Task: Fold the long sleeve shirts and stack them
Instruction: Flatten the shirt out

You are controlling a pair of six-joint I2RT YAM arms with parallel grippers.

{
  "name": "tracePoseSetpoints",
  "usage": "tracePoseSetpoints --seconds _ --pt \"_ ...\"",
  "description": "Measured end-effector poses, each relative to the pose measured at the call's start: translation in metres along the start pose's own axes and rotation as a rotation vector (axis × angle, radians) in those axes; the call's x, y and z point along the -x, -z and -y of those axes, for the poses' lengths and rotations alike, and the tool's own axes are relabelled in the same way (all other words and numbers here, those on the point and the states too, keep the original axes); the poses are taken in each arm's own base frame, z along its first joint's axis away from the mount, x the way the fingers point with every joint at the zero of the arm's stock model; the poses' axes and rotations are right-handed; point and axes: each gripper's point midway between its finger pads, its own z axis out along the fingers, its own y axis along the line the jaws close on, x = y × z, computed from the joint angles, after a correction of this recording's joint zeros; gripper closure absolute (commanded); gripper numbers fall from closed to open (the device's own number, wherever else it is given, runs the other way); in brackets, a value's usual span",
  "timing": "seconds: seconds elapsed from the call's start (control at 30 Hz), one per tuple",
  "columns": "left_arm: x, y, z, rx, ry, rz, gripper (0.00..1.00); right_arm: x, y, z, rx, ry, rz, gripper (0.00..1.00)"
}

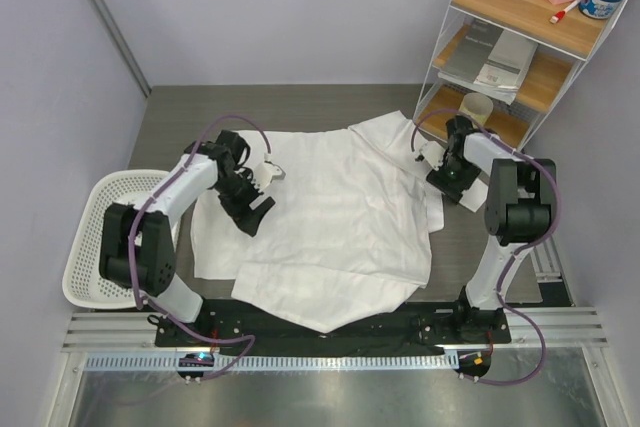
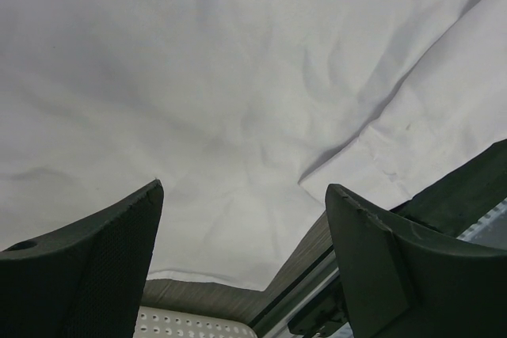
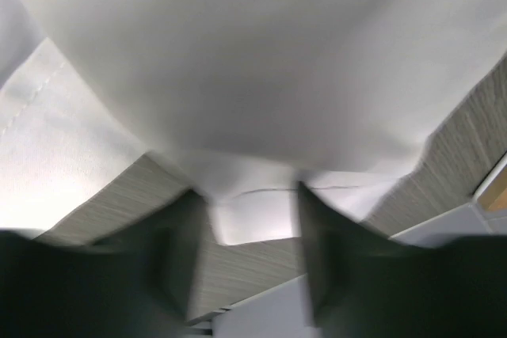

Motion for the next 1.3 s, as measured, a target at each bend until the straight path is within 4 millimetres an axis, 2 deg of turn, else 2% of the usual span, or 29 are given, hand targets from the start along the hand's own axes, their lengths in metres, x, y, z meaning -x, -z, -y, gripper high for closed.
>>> tracePoseSetpoints --seconds 0.03,0.07,0.17,0.27,0.33,0.43,0.47,0.5,0.57,0.6,0.67,0.73,0.83,0.9,1.0,1.1,1.17,1.3 --pt "0.000 0.000 0.000 0.001 0.001 0.002 0.17 0.000 -0.001 0.001 -0.001 0.005 -0.006 0.79" --pt "0.000 0.001 0.001 0.000 0.003 0.004 0.17 0.000 -0.003 0.002 0.001 0.002 -0.010 0.99" --pt "0.002 0.003 0.002 0.006 0.015 0.019 0.17 0.006 -0.002 0.002 0.031 -0.032 -0.008 0.99" --pt "0.010 0.007 0.001 0.024 0.031 0.060 0.16 0.036 0.015 0.002 0.097 -0.135 0.094 0.99" --pt "0.017 0.011 0.000 0.041 0.049 0.101 0.16 0.073 0.046 0.014 0.109 -0.216 0.223 0.99" --pt "0.031 0.019 -0.006 0.064 0.091 0.181 0.13 0.142 0.111 0.036 0.090 -0.290 0.474 0.99" --pt "0.034 0.022 -0.008 0.069 0.105 0.204 0.12 0.170 0.141 0.040 0.091 -0.306 0.580 0.99" --pt "0.041 0.025 -0.010 0.071 0.120 0.237 0.10 0.189 0.163 0.040 0.096 -0.309 0.654 0.99" --pt "0.060 0.036 -0.014 0.077 0.132 0.318 0.05 0.228 0.211 0.036 0.110 -0.305 0.806 0.99" --pt "0.075 0.044 -0.017 0.081 0.131 0.382 0.03 0.249 0.239 0.027 0.126 -0.289 0.888 0.99" --pt "0.102 0.061 -0.020 0.085 0.117 0.496 0.01 0.276 0.271 0.012 0.155 -0.258 0.988 0.99" --pt "0.135 0.084 -0.025 0.091 0.095 0.621 0.01 0.297 0.293 -0.006 0.196 -0.230 1.067 0.99" --pt "0.195 0.128 -0.035 0.085 0.054 0.806 0.01 0.324 0.307 -0.032 0.262 -0.205 1.143 0.99" --pt "0.237 0.155 -0.047 0.084 0.001 0.911 0.01 0.336 0.307 -0.039 0.274 -0.195 1.177 0.99" --pt "0.286 0.175 -0.063 0.092 -0.082 1.017 0.00 0.349 0.301 -0.044 0.267 -0.185 1.204 0.99" --pt "0.320 0.168 -0.073 0.072 -0.132 1.066 0.01 0.362 0.299 -0.041 0.246 -0.184 1.237 0.99" --pt "0.341 0.156 -0.077 0.037 -0.153 1.088 0.01 0.369 0.298 -0.038 0.235 -0.194 1.258 0.99" --pt "0.361 0.123 -0.075 -0.066 -0.146 1.104 0.01 0.376 0.298 -0.037 0.219 -0.203 1.289 0.99"
